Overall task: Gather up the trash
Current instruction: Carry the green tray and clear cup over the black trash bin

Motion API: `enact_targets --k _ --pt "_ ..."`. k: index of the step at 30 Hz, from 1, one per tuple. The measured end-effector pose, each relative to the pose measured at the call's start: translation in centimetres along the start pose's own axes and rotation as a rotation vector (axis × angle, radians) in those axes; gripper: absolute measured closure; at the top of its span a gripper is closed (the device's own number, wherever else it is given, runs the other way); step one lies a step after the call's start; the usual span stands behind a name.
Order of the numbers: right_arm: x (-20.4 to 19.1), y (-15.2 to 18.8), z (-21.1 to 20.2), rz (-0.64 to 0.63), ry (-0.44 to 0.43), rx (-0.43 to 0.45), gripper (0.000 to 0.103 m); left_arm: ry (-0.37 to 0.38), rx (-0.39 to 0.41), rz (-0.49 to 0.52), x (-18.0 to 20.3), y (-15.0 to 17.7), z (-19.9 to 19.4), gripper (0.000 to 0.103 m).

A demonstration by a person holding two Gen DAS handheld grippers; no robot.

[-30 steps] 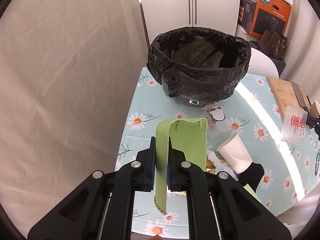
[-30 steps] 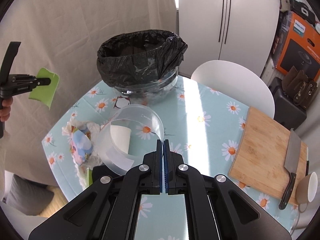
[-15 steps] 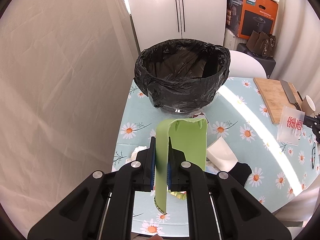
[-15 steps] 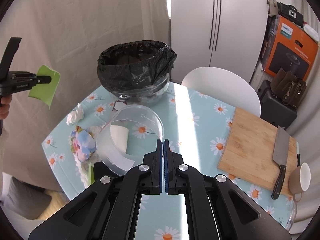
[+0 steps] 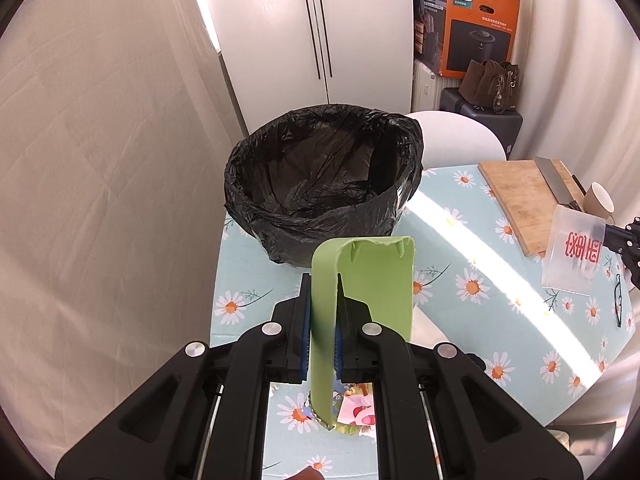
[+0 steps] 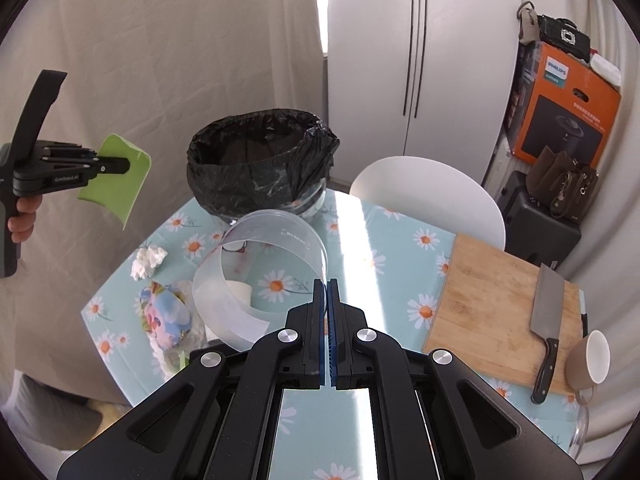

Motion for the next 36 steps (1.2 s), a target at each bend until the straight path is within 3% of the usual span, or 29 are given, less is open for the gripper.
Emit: enact_targets --k 18,27,36 --pt "0.5 -7.9 1.5 0.074 0.127 0.040 0.102 0.140 0.031 0.087 -1.9 -9.0 5.5 0.094" --pt "-1.3 -11.8 3.1 0.051 0.153 0.075 0.102 0.180 0.040 0.110 -3.3 -11.3 7.9 0.094" --pt "-4.0 -15.0 8.0 0.029 0.121 0.049 0.102 0.235 0.015 0.105 -5.0 -12.3 11.4 0.094"
Point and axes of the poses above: each gripper's, at about its wrist camera, not at the fingertips, and z roughly the way its jaws point, x to its right, y to its underside, the point moved 6 cm from there along z, roughly the way its jaws point, and after that the axes turned 4 degrees about -y, right-handed, at the moved point
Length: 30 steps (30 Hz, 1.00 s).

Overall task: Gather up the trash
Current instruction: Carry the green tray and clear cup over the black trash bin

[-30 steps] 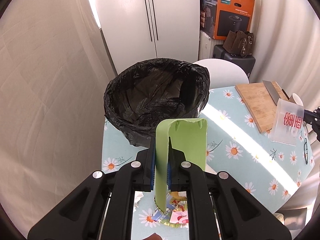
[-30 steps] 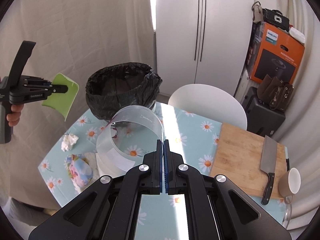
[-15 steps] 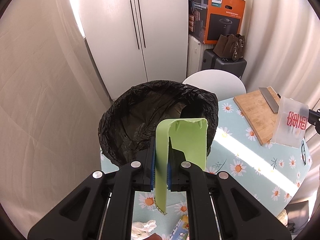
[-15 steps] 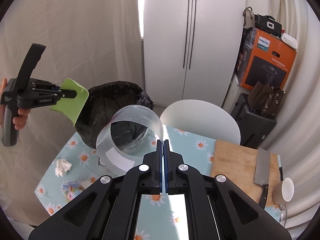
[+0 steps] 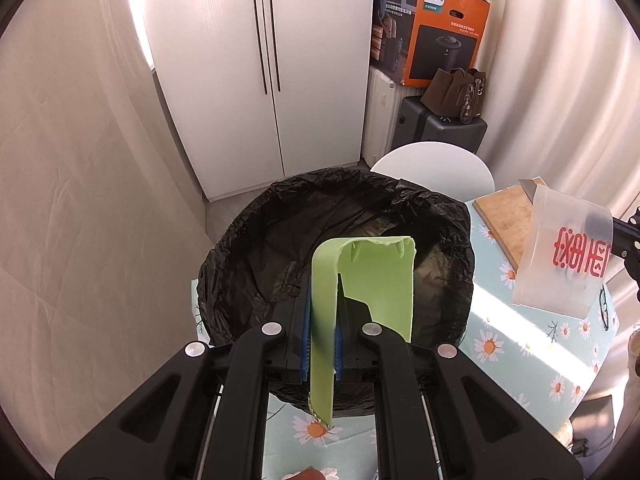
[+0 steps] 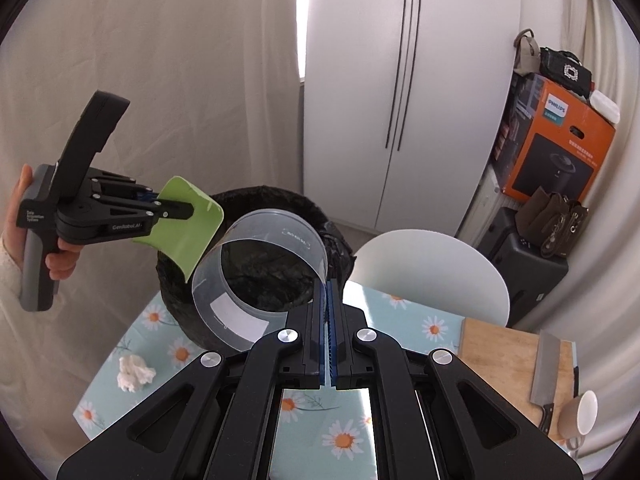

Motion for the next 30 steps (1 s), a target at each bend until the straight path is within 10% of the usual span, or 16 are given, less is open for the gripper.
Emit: enact_targets --k 30 --pt "-2.7 -2.4 12.9 0.041 -0.011 -0.149 0.102 0.079 -0.113 0.201 -2.4 -2.2 9.9 0.094"
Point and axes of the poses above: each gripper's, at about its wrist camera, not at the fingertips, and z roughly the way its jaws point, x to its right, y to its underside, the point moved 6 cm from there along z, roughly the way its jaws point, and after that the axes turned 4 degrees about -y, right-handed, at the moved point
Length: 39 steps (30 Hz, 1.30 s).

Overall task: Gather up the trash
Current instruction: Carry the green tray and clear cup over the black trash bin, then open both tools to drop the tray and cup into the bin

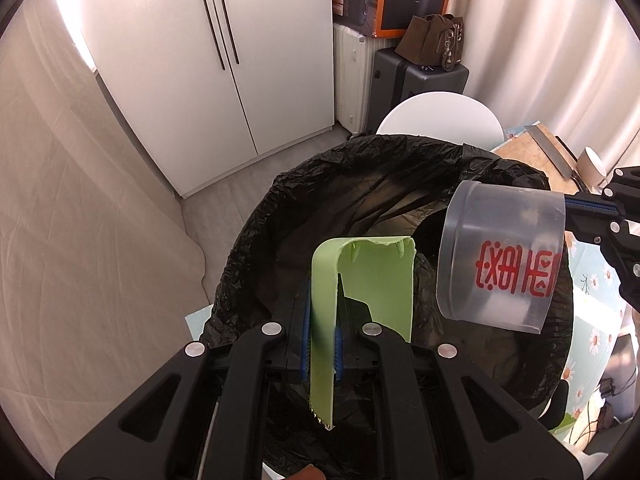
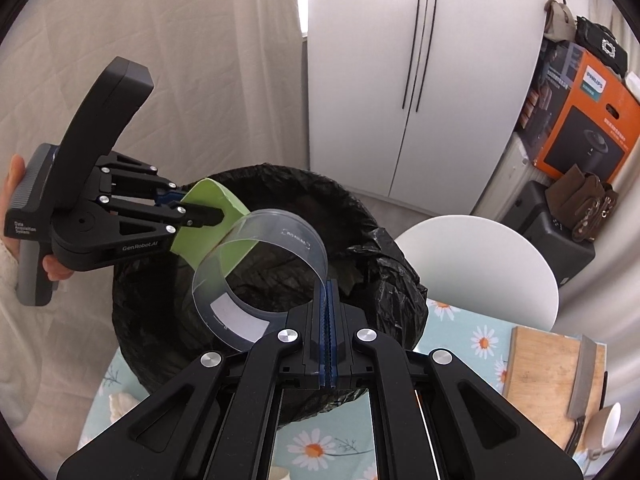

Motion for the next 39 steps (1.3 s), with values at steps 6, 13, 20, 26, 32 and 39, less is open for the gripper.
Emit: enact_targets --k 6,13,20,26,32,39 --pt "-0.6 0.2 0.2 -0.033 0.032 0.018 0.099 0.011 0.017 -0.006 -0.1 0.2 -0.1 0.063" --pt "-1.1 1.1 -2.1 -0.080 0.120 0.076 0.031 0.049 0.152 -0.105 -1.6 1.0 -4.0 0.009" --pt "-0.8 2.3 -5.3 -0.081 0.130 0.117 0.015 -0.012 0.183 -0.183 -2.3 3.7 -7.8 0.006" --pt "-0.9 4.6 -7.3 -0.081 0.135 0.114 0.015 -0.074 0.166 -0.201 -1.6 6.7 -9.8 0.006" --pt "-0.6 7.5 -8.9 -0.063 0.132 0.085 0.015 -0.085 0.144 -0.194 -0.3 9.7 -10.7 0.006" --pt "-0.2 11.3 -9.8 -0.045 0.132 0.034 0.015 -0.085 0.117 -0.201 1.5 12.7 -11.0 0.006"
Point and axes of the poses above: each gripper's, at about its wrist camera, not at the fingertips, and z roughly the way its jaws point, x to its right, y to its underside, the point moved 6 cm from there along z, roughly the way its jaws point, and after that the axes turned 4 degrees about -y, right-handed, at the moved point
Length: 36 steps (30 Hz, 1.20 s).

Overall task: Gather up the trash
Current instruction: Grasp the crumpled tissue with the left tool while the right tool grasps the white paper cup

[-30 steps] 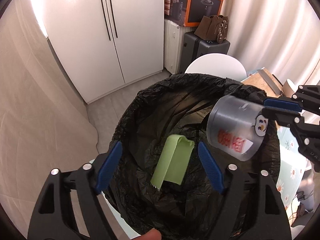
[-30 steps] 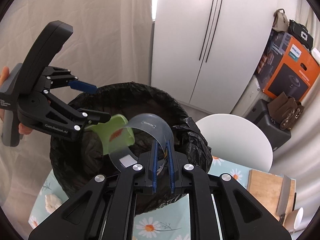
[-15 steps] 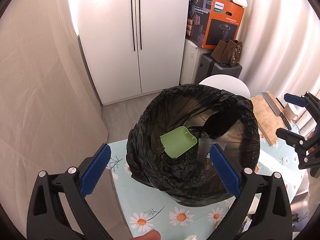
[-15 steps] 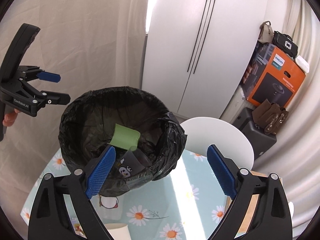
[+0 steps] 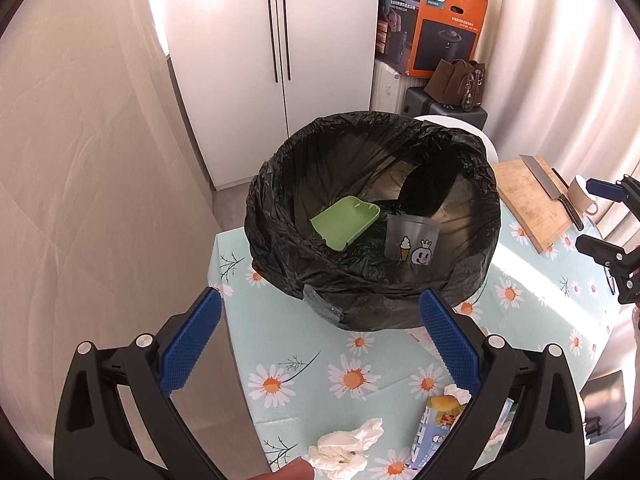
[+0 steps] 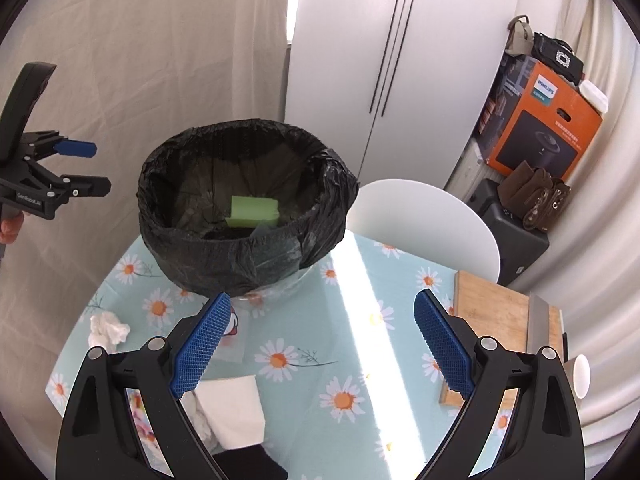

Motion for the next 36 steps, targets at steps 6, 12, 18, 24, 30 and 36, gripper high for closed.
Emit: enact_targets --k 6,12,18,24,30,36 --pt "0.6 3.0 -0.2 0.009 -0.012 -0.046 0.015 -0.011 -0.030 -0.011 1.1 2.9 -0.3 0.006" --pt "1.0 5.3 0.1 0.015 -0.043 -0.076 0.015 -0.032 -0.044 -0.037 1.7 5.6 -0.6 0.006" --pt "0.5 7.2 1.0 -0.007 -0.092 -0.109 0.015 -0.060 -0.092 -0.072 2.1 9.1 -0.5 0.006" --pt "-0.5 9.2 2.6 -0.020 -0.169 -0.168 0.015 -0.049 -0.147 -0.111 2.2 12.9 0.9 0.006" --pt "-1.8 11.2 4.9 0.002 -0.263 -0.240 0.015 -0.026 -0.201 -0.135 2.3 16.0 2.8 0.006" --pt "-3.5 12.6 7.2 -0.016 -0.303 -0.309 0.015 0.037 -0.238 -0.126 2.8 18.1 4.8 0.006"
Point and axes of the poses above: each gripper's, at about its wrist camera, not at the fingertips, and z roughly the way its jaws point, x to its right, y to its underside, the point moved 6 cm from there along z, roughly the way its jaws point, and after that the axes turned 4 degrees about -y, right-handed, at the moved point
